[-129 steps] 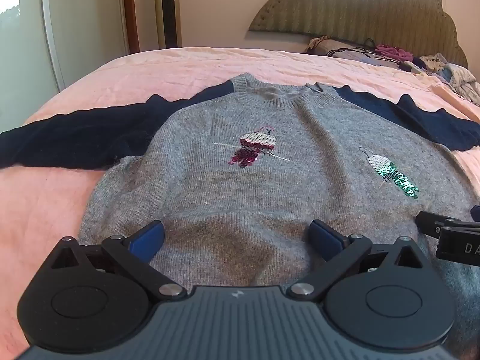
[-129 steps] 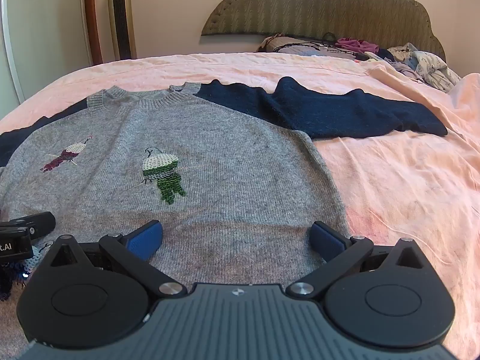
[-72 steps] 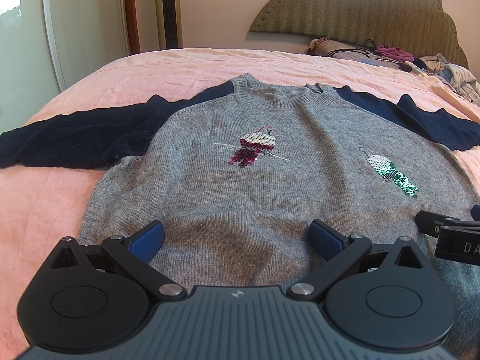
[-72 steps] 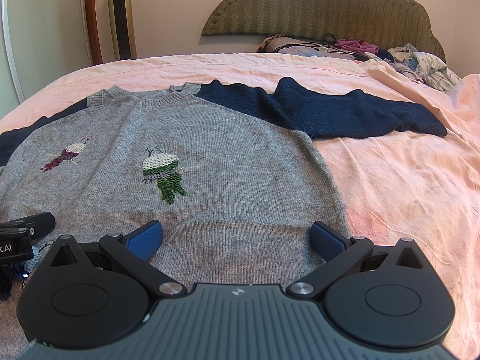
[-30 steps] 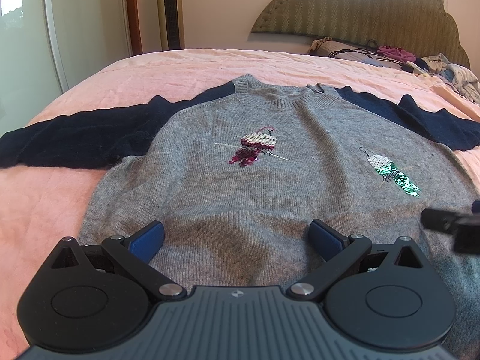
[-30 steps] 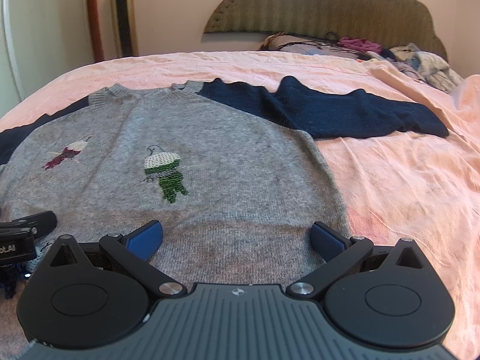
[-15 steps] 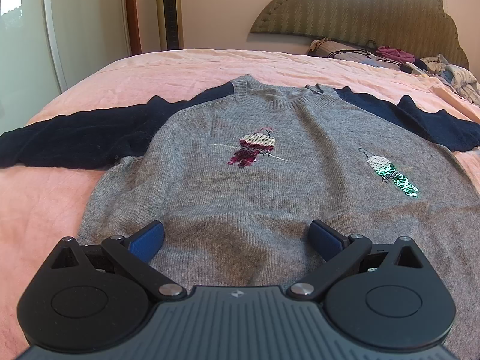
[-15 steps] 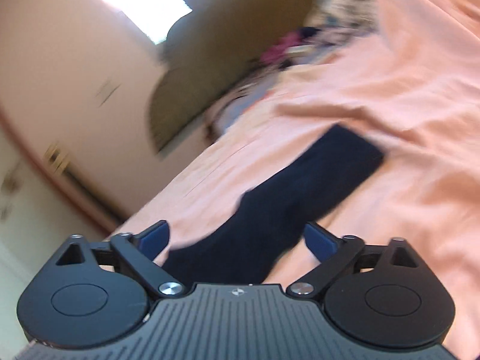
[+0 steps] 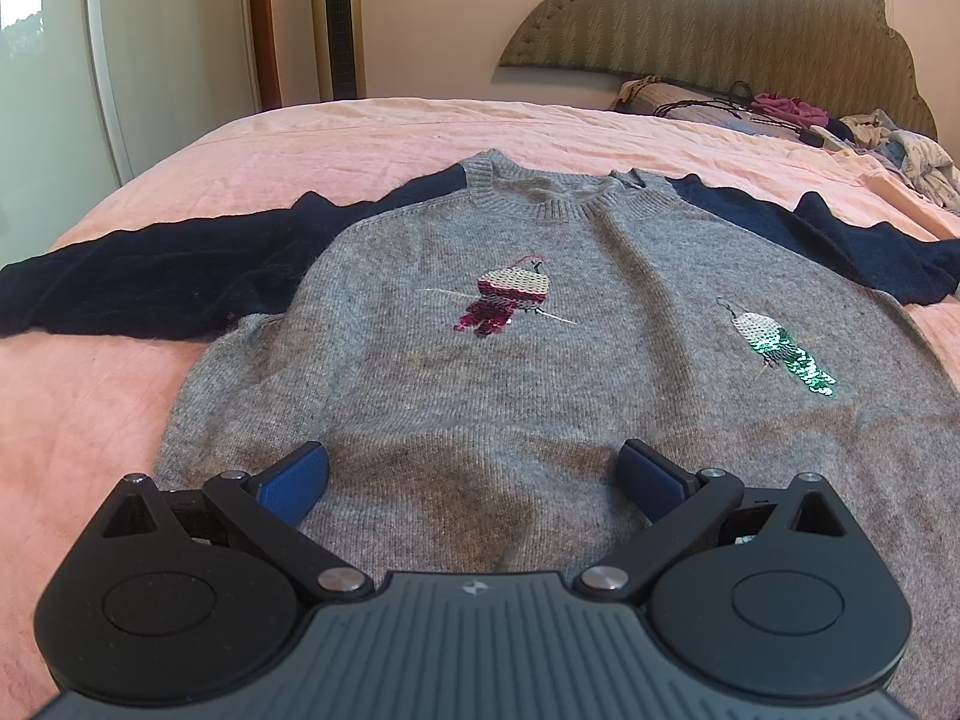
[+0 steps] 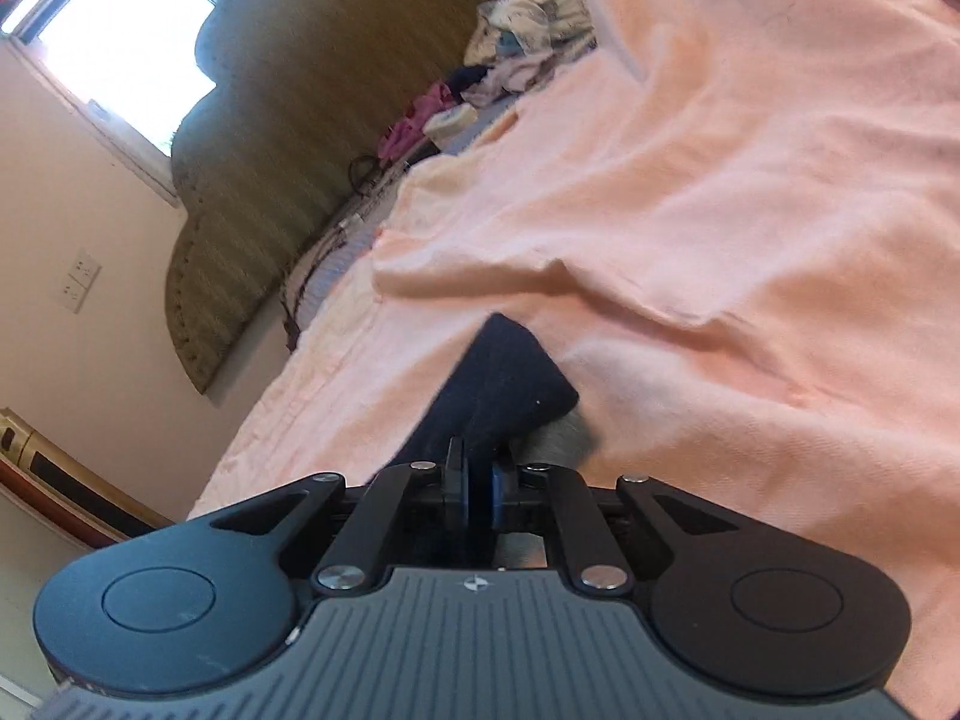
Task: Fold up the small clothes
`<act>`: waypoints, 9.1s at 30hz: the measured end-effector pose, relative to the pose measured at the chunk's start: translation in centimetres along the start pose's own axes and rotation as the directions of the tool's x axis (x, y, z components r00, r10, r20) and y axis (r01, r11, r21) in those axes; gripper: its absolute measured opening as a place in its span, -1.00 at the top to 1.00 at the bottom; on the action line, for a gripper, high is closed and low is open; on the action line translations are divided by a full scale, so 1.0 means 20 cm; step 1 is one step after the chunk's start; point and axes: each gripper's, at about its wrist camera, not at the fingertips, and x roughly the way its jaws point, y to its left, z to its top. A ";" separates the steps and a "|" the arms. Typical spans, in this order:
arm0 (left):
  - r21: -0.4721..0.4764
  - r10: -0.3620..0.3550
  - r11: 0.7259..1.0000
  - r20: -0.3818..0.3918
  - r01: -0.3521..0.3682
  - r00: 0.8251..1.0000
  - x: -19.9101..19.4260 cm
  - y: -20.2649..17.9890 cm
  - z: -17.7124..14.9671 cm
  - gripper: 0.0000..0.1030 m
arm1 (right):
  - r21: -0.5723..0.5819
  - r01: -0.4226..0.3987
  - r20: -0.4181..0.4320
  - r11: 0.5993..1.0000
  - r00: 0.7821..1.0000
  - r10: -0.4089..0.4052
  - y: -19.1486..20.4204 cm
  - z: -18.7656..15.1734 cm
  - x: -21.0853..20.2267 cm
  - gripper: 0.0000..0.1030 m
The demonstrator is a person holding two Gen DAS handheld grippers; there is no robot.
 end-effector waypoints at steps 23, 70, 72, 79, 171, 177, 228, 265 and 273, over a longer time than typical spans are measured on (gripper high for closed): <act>-0.440 -0.483 0.744 0.166 0.503 0.860 0.00 0.31 0.37 -1.00 | -0.148 -0.508 -0.328 0.848 0.835 0.443 0.76 -0.52 -0.27 -0.27; -0.359 -0.139 0.920 0.085 0.161 0.987 0.16 0.58 0.54 0.06 | -0.432 -0.374 -0.517 0.820 0.848 0.115 0.75 -0.66 0.11 -0.17; -0.483 0.011 0.874 0.129 0.053 0.992 0.12 0.78 0.53 -0.30 | -0.485 -0.371 -0.433 0.792 0.889 0.150 0.79 -0.63 0.03 -0.26; -0.896 0.270 0.420 -0.026 -0.142 0.962 0.11 1.50 0.16 -0.32 | -0.421 -0.568 -0.540 0.707 0.783 0.307 0.87 -0.72 -0.20 -0.53; -0.028 0.001 1.000 0.070 0.001 0.998 0.49 0.45 0.61 0.89 | -0.494 -0.377 -0.534 0.783 0.842 0.068 0.79 -0.64 0.38 0.73; -0.162 -0.086 0.982 0.087 0.099 0.992 0.50 0.60 0.64 0.42 | -0.469 -0.409 -0.498 0.783 0.854 0.149 0.84 -0.58 0.30 -0.50; -0.561 -0.539 0.705 -0.025 0.434 0.842 -0.26 0.82 -0.28 -0.56 | -0.195 -0.477 -0.668 0.857 0.704 0.240 0.21 -0.76 -0.85 -0.38; -0.726 -0.520 0.552 0.084 0.410 0.850 -0.71 0.67 -0.80 -0.30 | -0.572 -0.586 -0.673 0.574 0.735 0.080 0.47 -1.23 -1.60 -0.17; -0.672 -0.456 0.659 0.000 0.338 0.890 -0.70 0.67 -0.76 0.82 | -0.639 -0.516 -0.604 0.571 0.796 0.043 0.41 -1.22 -1.72 -0.34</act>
